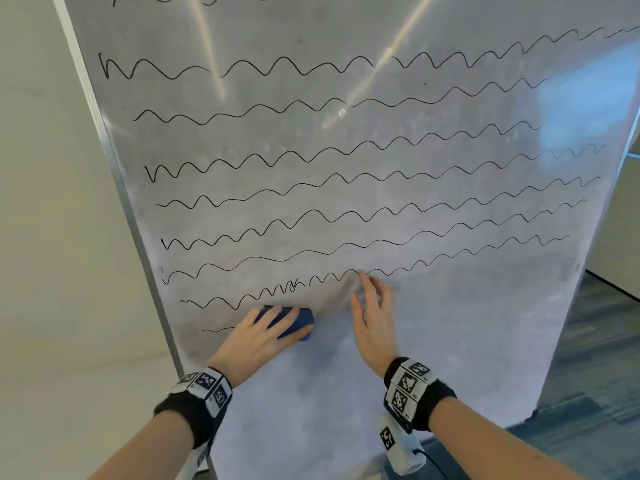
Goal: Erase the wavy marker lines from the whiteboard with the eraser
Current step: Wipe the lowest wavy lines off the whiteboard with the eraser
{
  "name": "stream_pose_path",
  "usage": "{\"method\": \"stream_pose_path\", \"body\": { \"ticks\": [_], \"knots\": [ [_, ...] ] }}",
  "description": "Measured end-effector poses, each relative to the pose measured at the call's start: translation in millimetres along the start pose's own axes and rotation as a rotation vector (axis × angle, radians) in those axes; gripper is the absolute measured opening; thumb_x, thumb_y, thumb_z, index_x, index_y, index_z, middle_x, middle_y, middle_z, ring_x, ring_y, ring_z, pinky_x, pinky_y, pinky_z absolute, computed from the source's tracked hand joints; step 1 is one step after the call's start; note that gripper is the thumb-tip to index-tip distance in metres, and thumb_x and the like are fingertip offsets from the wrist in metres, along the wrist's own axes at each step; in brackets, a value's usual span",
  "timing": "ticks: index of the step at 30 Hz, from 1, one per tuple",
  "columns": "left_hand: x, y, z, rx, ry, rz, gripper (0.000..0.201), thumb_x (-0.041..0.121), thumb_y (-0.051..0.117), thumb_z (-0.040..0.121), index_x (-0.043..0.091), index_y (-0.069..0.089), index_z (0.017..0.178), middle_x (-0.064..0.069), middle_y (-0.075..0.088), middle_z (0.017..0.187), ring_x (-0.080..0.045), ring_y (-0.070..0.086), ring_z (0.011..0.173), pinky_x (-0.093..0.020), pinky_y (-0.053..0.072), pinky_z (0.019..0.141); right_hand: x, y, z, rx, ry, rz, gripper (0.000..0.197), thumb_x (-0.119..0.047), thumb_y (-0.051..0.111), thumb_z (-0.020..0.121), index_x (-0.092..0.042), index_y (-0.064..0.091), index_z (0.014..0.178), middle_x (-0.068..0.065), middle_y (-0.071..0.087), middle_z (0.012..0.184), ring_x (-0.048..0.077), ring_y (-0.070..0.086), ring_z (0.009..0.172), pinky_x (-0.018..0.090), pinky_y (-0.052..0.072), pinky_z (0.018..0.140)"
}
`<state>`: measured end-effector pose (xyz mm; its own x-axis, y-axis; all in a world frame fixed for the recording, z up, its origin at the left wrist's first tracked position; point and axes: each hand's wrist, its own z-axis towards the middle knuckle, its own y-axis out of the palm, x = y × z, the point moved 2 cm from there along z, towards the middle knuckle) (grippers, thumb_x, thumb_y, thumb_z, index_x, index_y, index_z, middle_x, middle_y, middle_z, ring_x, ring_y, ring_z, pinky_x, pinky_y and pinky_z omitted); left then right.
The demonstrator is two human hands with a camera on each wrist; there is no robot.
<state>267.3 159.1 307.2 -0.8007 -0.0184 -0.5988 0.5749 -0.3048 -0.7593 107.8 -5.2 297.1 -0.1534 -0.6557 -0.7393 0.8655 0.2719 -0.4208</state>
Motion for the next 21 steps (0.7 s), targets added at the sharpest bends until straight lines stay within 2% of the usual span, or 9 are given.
{"method": "stream_pose_path", "body": {
  "ticks": [4,7,9,13,16,18,21],
  "knots": [
    [14.9,-9.6,40.5,0.055,0.030,-0.024,0.067,0.004,0.037,0.074,0.028,0.042,0.137,-0.009,0.044,0.133,-0.029,0.052,0.109,-0.042,0.048,0.085,-4.0,6.2,-5.1,0.027,0.002,-0.031,0.052,-0.031,0.040,0.099,-0.033,0.021,0.147,-0.001,0.019,0.143,0.018,0.026,0.134,0.042,0.032,0.109],
    [21.1,-6.1,62.3,0.065,0.121,-0.052,0.078,0.008,0.066,0.067,0.026,0.039,0.138,-0.008,0.042,0.132,-0.028,0.050,0.110,-0.041,0.048,0.086,-5.0,7.9,-7.1,0.059,0.044,-0.024,0.052,-0.032,0.040,0.099,-0.033,0.020,0.147,-0.002,0.015,0.144,0.018,0.025,0.134,0.041,0.034,0.108],
    [17.0,-1.9,58.5,0.061,0.149,-0.065,0.082,0.011,0.073,0.065,0.026,0.039,0.138,-0.008,0.043,0.134,-0.028,0.050,0.110,-0.040,0.048,0.086,-4.0,13.3,-14.2,0.116,0.095,-0.034,0.053,-0.033,0.041,0.098,-0.030,0.022,0.147,0.000,0.017,0.143,0.020,0.027,0.133,0.041,0.034,0.107],
    [-3.6,4.5,18.7,0.097,0.101,-0.053,0.073,0.004,0.048,0.067,0.028,0.042,0.136,-0.008,0.043,0.134,-0.027,0.051,0.107,-0.040,0.046,0.086,-8.2,29.9,-28.4,0.144,0.227,0.028,0.052,-0.031,0.042,0.098,-0.030,0.023,0.147,0.005,0.019,0.142,0.021,0.023,0.134,0.042,0.027,0.111],
    [-14.3,5.5,0.9,0.089,0.056,-0.055,0.074,0.002,0.045,0.065,0.027,0.049,0.135,-0.007,0.043,0.133,-0.028,0.050,0.103,-0.041,0.038,0.089,-18.2,41.8,-31.5,0.127,0.260,0.026,0.051,-0.031,0.040,0.099,-0.030,0.022,0.147,0.007,0.018,0.145,0.021,0.020,0.136,0.042,0.024,0.113],
    [-13.3,3.4,6.9,0.041,0.054,-0.060,0.078,0.003,0.053,0.060,0.028,0.051,0.135,-0.007,0.043,0.135,-0.027,0.049,0.105,-0.040,0.037,0.088,-24.2,45.2,-31.9,0.132,0.256,0.042,0.051,-0.037,0.036,0.099,-0.032,0.021,0.147,0.006,0.019,0.145,0.020,0.021,0.135,0.041,0.024,0.113],
    [-3.8,5.0,28.6,-0.009,0.104,-0.109,0.093,0.009,0.077,0.050,0.027,0.045,0.136,-0.007,0.040,0.136,-0.027,0.046,0.108,-0.039,0.039,0.088,-29.4,46.1,-31.5,0.147,0.284,0.068,0.048,-0.041,0.033,0.099,-0.034,0.023,0.146,0.005,0.022,0.144,0.018,0.023,0.134,0.039,0.025,0.112]
  ]
}}
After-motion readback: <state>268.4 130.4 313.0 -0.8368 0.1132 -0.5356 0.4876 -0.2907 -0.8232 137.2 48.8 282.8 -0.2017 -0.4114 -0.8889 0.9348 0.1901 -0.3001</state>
